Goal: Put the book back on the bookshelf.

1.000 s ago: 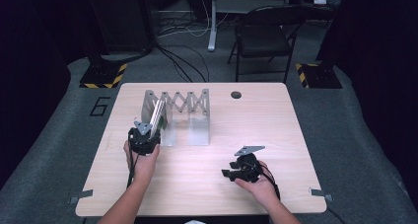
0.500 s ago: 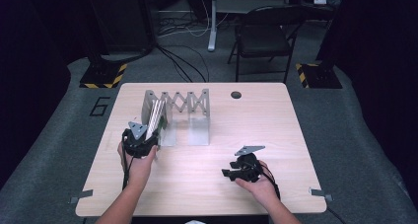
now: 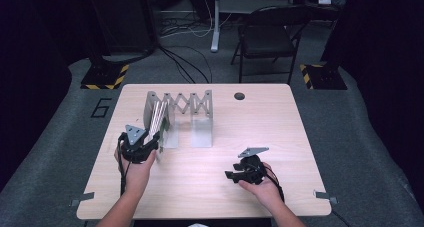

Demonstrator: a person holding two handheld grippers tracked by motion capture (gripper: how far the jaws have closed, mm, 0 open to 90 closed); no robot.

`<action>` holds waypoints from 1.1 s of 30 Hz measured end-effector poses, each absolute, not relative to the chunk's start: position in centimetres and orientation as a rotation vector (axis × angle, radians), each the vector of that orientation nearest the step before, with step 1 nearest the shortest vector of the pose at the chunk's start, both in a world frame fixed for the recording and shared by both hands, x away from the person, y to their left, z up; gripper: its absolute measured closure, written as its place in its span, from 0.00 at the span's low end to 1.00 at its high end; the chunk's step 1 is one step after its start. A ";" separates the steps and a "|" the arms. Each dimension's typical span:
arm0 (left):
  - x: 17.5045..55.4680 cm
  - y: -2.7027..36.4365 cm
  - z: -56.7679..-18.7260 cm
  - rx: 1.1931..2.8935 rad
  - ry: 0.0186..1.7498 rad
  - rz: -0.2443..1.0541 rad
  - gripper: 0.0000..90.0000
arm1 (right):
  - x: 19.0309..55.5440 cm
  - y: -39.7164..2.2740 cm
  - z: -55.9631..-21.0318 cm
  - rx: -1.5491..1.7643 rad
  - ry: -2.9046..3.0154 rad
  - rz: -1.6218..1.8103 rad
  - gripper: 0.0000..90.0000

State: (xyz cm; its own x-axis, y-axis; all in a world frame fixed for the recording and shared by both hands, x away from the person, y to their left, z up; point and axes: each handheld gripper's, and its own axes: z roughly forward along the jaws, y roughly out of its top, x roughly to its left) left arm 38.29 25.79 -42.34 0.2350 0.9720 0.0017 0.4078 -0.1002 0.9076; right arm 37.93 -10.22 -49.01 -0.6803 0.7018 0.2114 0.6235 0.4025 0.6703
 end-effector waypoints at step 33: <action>36.4 27.1 -41.8 1.661 1.286 0.747 0.60 | 38.0 -10.7 -49.0 1.227 2.541 1.139 0.56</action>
State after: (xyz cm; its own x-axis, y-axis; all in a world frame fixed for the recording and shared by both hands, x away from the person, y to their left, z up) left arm 36.36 27.07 -41.76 0.2828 0.9577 -0.0539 0.4278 -0.0756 0.9007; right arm 37.98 -10.71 -48.96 -0.6709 0.7085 0.2189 0.6348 0.3962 0.6634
